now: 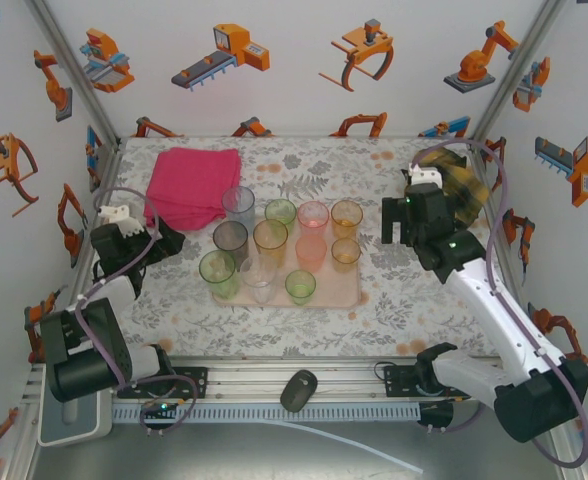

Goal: Place the glasses into the tray

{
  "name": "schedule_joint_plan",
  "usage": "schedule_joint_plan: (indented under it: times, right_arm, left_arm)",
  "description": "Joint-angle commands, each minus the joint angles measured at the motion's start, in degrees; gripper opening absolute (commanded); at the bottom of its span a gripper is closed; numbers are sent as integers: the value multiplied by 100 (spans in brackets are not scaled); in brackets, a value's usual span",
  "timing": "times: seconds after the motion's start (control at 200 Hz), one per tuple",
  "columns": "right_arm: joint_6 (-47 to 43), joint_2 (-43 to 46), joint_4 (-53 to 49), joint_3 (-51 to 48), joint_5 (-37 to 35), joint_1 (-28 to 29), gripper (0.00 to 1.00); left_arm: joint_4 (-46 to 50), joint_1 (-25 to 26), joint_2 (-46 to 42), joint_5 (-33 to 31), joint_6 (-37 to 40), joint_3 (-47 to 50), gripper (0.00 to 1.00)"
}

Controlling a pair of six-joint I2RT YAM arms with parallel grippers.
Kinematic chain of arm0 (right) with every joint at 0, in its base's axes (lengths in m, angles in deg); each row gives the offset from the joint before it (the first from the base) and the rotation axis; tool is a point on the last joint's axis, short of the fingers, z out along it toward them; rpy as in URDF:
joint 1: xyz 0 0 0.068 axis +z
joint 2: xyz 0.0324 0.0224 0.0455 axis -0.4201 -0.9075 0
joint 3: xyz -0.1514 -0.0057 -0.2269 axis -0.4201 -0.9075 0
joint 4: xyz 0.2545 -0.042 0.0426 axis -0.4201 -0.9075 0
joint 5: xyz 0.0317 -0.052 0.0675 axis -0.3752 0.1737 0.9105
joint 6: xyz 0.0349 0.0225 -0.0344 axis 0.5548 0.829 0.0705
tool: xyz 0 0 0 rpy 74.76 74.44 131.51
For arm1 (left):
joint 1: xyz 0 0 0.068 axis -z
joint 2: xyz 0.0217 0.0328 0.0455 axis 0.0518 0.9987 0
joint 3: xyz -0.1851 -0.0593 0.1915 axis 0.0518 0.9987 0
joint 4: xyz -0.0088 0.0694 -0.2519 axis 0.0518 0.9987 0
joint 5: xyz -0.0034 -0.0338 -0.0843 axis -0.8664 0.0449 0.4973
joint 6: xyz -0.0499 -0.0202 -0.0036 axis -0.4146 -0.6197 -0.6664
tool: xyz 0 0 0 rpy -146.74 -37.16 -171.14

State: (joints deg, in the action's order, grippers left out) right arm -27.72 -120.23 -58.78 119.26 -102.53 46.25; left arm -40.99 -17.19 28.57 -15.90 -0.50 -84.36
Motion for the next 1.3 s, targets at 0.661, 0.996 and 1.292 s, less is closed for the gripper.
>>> schedule_joint_plan:
  times: [0.661, 0.996, 1.292]
  right_arm:
    - [-234, 1023, 3006, -2137, -376, -422, 100]
    - [-253, 948, 4302, -3055, -345, -940, 100]
    - [-452, 196, 5086, -3379, 164, -1585, 100]
  left_arm:
    - [-4560, 601, 1515, -1092, 440, 1316, 97]
    - [-3713, 784, 1398, -1290, 598, 935, 97]
    - [-2637, 1029, 1321, -1746, 753, 429, 97]
